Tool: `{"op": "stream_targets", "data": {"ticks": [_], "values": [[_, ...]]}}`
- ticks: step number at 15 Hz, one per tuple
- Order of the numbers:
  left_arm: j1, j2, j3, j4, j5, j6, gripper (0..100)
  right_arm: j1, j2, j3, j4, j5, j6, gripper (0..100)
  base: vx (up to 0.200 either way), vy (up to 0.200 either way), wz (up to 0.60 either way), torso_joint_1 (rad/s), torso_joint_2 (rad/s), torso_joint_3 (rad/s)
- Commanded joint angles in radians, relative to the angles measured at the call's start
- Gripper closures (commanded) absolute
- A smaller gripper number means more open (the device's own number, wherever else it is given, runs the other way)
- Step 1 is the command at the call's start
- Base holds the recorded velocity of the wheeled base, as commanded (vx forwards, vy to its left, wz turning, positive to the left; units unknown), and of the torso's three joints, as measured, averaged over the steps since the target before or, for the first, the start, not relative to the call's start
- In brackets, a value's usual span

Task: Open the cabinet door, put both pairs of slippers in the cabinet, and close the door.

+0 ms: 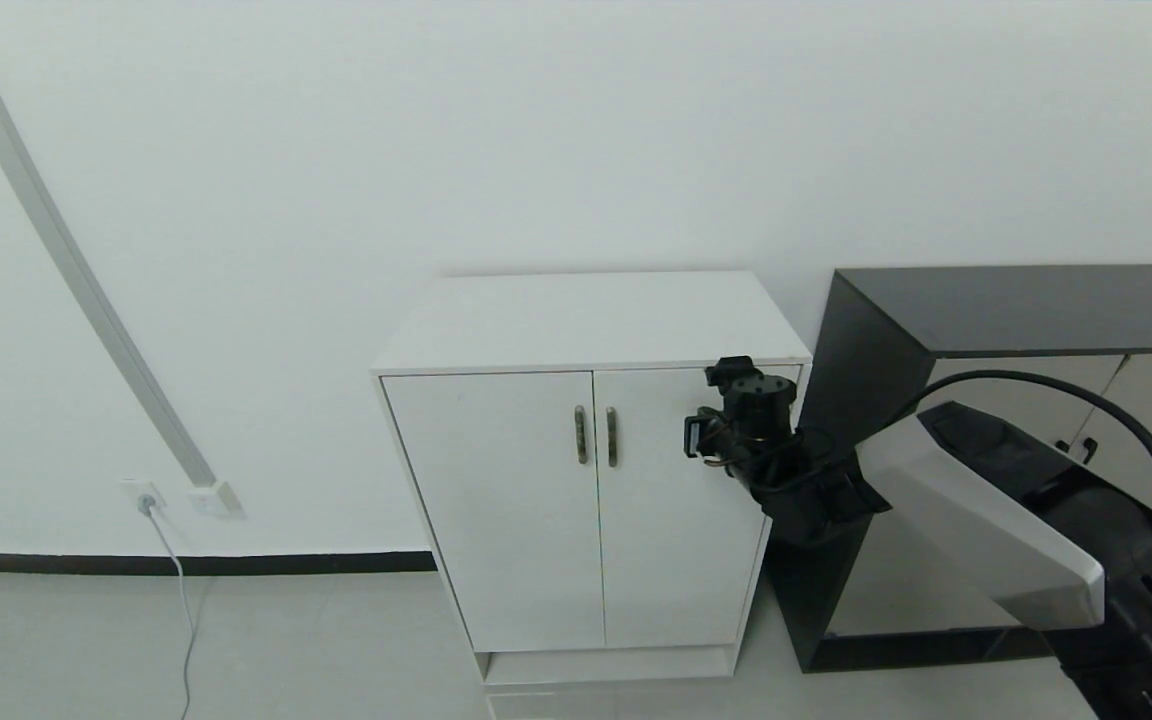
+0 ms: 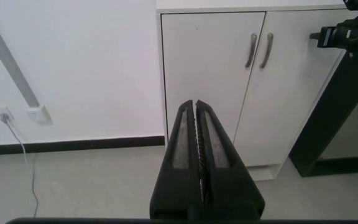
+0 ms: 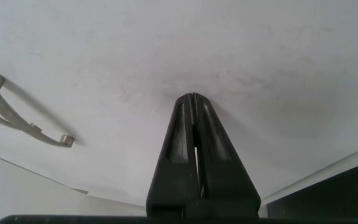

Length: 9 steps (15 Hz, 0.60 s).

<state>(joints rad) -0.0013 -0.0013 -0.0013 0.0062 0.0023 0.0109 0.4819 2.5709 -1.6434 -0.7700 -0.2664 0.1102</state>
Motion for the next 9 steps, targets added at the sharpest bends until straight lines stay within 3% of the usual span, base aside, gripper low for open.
{"op": "stream_targets", "data": {"ticks": [1,9], "values": [[0.0,0.001,0.0,0.0,0.001,0.0,100,-0.002,0.005,-0.007,0.0,0.001,0.0,100,0.0,0.0,0.0,0.0,0.0,0.0],[0.0,0.001,0.0,0.0,0.001,0.0,100,-0.008,0.014,-0.022,-0.002,0.001,0.0,100,0.0,0.0,0.0,0.0,0.0,0.0]]}}
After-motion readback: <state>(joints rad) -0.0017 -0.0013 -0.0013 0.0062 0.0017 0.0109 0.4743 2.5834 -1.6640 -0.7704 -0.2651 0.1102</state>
